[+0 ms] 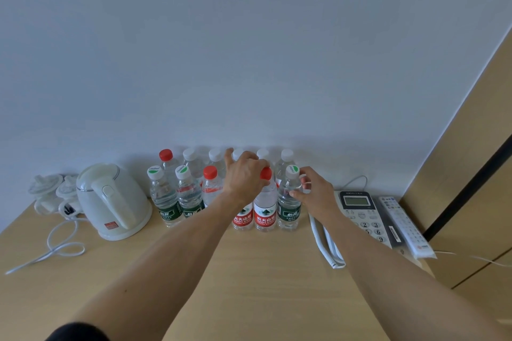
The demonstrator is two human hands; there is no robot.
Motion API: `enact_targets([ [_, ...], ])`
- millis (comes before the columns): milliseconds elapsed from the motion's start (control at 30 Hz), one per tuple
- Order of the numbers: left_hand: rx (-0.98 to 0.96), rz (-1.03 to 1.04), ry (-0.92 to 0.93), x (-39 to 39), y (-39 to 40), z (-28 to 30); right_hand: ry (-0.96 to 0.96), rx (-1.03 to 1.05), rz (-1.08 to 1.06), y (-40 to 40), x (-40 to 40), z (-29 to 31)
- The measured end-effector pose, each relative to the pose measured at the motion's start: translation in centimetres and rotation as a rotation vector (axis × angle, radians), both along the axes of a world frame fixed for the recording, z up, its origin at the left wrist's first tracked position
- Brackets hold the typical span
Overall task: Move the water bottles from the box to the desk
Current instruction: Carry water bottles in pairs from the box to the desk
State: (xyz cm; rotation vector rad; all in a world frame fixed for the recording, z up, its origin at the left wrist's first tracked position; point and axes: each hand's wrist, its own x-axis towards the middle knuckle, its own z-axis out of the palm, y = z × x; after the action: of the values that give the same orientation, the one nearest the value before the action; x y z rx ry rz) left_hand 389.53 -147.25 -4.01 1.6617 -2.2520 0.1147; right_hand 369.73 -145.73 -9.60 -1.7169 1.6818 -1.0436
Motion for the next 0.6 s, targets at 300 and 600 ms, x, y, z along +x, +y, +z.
enact_targets([
  [300, 0.004, 0.019, -0.022, -0.18, 0.00, 0.00, 0.007, 0.012, -0.001, 0.26, 0.01, 0.15],
  [600, 0.031, 0.030, -0.032, 0.26, 0.33, 0.24, 0.032, 0.036, -0.004, 0.54, 0.30, 0.91],
])
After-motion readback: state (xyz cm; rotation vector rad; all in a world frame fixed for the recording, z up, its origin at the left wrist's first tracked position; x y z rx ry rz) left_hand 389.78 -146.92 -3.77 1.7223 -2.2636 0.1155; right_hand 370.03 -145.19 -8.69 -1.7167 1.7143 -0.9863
